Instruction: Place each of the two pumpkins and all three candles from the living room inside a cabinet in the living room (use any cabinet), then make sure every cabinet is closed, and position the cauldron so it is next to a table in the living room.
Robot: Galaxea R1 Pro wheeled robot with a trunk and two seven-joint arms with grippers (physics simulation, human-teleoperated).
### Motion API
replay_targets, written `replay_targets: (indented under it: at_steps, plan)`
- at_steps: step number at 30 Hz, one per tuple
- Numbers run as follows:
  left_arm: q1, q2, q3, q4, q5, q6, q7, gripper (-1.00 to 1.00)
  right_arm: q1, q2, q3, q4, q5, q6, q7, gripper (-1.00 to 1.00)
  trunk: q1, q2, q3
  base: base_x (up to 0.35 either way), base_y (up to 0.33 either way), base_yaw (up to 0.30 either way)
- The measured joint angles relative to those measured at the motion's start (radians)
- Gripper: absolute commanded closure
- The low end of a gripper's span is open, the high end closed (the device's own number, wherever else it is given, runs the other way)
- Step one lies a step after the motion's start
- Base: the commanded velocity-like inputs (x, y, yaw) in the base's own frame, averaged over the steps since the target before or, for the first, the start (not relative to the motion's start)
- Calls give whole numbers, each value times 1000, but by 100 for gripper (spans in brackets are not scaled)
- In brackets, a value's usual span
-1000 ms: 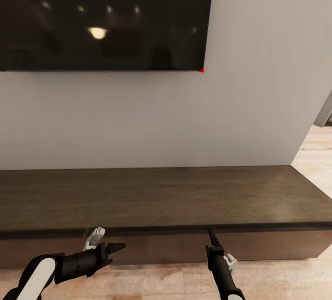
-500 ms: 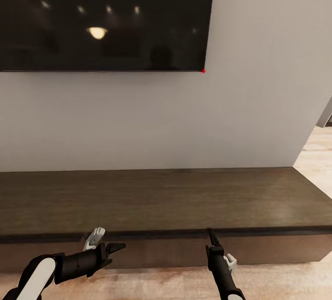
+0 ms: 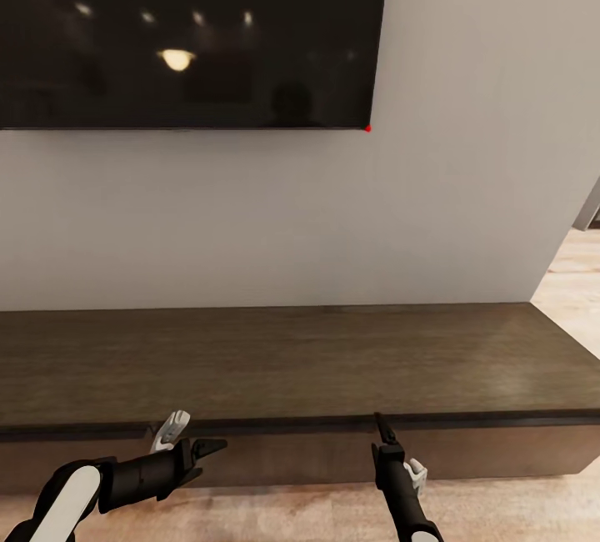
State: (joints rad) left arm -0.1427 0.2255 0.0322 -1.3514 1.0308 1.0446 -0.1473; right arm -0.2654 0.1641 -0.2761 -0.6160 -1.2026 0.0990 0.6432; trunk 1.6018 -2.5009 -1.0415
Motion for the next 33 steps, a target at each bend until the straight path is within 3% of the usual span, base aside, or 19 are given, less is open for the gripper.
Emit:
replay_targets:
  at_steps: [16, 17, 33]
  plan:
    - [0, -1, 0, 0, 0, 0, 0, -100, 0, 1, 0, 13, 0, 5, 0, -100, 0, 0, 0, 0, 0, 0]
    - [0, -1, 0, 0, 0, 0, 0, -100, 0, 1, 0, 13, 0, 6, 0, 100, 0, 0, 0, 0, 0, 0]
    - [0, 0, 0, 0, 0, 0, 0, -100, -1, 3, 0, 11, -3, 9, 5, 100, 0, 0, 0, 0, 0, 0]
